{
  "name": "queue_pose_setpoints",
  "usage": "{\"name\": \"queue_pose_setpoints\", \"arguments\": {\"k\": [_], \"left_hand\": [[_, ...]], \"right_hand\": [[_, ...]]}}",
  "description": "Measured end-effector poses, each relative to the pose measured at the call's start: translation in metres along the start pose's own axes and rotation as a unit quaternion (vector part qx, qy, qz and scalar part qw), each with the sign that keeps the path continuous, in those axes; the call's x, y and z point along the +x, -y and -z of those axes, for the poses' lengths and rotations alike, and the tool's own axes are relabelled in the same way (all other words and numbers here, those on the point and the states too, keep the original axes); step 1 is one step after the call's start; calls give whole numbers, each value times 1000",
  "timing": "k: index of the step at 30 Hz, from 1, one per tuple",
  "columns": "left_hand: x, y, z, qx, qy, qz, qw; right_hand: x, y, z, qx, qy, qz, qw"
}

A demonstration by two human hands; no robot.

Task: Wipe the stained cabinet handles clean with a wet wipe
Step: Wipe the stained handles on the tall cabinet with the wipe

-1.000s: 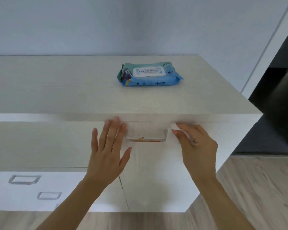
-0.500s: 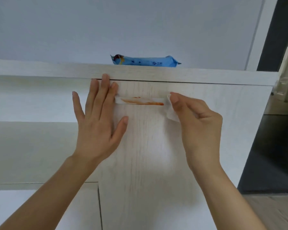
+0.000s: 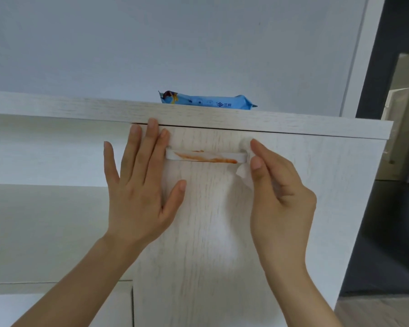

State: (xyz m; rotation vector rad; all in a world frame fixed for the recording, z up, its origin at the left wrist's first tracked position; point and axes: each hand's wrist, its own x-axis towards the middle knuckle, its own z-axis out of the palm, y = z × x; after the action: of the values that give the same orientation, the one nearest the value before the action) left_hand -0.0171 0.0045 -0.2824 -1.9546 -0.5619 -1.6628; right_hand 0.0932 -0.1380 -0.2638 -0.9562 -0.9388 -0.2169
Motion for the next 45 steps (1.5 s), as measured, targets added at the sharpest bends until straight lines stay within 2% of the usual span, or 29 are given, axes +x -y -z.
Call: {"name": "queue_pose_setpoints", "arguments": {"k": [4,7,13,16,20,26,31,35,38,42,45], "left_hand": [[0,1,-1,3,-3,-6,1000],[-1,1,-2,8,-3,-6,1000],[-1,1,-2,16,-5,-7,1000],[-1,1,-2,16,-4,-8,1000],[-2,1,-3,12,-5,-9,1000],[-2,2,-4,8,-8,-8,1000],[-2,1,-4,12,-16,-9,1000],[-2,2,-5,11,-20,-12,1000],[-2,2,-5,8,-18,-12,1000],[-3,3,-6,10,-18,-14,1000],[-2,3,-5,11,-17,-14,1000]], "right_hand": [[7,2,6,36,-24,-42,998],[6,2,3,54,-4,-57,997],[2,4,0,15,-20,-27,999],[6,1,-2,-5,-16,-52,999],[2,1,0,-53,-13,-24,998],[14,1,-2,-34,-13,-13,999],[3,-4,-5,-111,-21,92,989],[7,-6,-9,-72,-40,76,994],[0,-3,-5,-96,-44,130,986],[5,-1,2,-64,-61,123,988],[3,-4,-3,-112,-36,167,979]]}}
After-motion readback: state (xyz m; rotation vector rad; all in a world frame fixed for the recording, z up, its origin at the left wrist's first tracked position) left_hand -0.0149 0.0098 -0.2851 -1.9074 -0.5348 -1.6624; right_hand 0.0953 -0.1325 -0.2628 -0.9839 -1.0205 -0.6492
